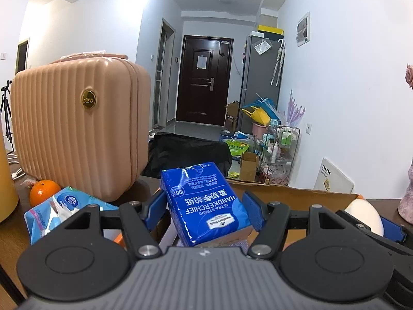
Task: Organize soft objects
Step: 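Lower the tissue pack into the box and open the left tool while the right tool releases the puff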
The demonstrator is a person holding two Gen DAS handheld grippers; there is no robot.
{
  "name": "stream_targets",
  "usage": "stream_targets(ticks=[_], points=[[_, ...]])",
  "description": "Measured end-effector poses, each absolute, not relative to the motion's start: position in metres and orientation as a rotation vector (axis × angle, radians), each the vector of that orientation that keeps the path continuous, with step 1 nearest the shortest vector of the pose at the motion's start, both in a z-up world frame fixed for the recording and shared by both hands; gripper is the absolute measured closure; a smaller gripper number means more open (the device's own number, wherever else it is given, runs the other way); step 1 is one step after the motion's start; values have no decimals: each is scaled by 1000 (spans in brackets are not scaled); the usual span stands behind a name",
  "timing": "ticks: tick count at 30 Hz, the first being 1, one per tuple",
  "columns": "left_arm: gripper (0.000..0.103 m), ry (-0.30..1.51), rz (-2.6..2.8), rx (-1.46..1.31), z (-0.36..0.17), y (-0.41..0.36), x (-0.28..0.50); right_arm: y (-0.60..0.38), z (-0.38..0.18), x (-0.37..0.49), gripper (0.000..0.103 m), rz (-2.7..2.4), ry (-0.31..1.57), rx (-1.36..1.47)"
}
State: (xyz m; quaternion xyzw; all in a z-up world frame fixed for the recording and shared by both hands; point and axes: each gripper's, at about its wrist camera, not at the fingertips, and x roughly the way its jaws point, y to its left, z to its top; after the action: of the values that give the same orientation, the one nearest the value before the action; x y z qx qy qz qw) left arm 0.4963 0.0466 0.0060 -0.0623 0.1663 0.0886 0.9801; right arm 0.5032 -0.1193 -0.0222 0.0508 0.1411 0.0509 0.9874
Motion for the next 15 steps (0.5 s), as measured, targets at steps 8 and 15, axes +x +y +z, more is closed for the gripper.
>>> stream_targets(ticks=[8, 15], points=[[36, 334, 173, -116, 4, 46, 495, -120, -25, 502, 45, 97, 298, 105], [0, 331, 225, -138, 5, 51, 493, -120, -26, 499, 14, 96, 285, 104]])
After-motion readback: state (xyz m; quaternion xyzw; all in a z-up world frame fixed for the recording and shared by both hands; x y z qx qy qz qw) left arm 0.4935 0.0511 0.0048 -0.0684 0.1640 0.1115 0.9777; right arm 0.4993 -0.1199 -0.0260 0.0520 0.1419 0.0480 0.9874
